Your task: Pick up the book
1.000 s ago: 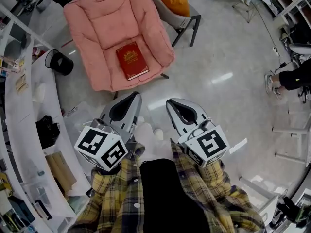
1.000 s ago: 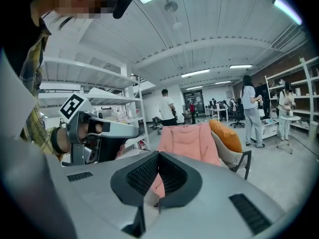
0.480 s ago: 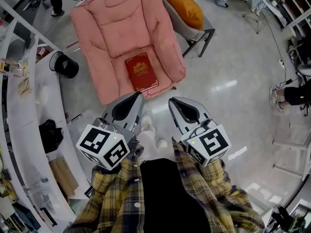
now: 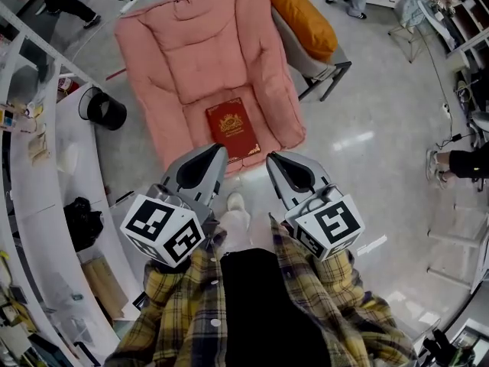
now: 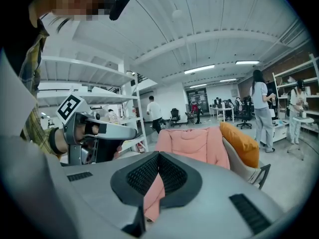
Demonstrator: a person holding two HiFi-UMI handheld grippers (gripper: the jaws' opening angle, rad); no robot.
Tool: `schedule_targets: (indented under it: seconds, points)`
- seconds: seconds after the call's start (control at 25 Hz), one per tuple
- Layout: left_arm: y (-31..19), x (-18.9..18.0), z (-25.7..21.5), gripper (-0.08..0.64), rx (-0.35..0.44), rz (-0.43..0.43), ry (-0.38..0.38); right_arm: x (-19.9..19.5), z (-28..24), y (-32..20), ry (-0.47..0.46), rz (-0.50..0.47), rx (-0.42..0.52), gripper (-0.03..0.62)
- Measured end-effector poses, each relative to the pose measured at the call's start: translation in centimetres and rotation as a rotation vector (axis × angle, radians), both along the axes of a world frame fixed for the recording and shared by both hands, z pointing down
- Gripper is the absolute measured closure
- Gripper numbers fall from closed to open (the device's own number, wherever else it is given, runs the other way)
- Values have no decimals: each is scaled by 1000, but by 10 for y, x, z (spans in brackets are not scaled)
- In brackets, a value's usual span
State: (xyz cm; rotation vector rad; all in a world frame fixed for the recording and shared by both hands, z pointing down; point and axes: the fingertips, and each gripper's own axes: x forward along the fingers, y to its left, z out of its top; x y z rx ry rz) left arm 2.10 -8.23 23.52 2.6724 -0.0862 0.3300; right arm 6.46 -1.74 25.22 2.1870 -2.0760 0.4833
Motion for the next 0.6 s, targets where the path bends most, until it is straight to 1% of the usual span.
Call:
schedule_targets:
  seconds: [0.36, 0.6]
  points:
    - [-27, 6, 19, 557, -48, -42, -38, 14, 14, -29, -29, -28, -45, 575]
    - [-41, 27, 26, 557, -68, -114, -55, 37, 22, -45, -49, -109, -74, 575]
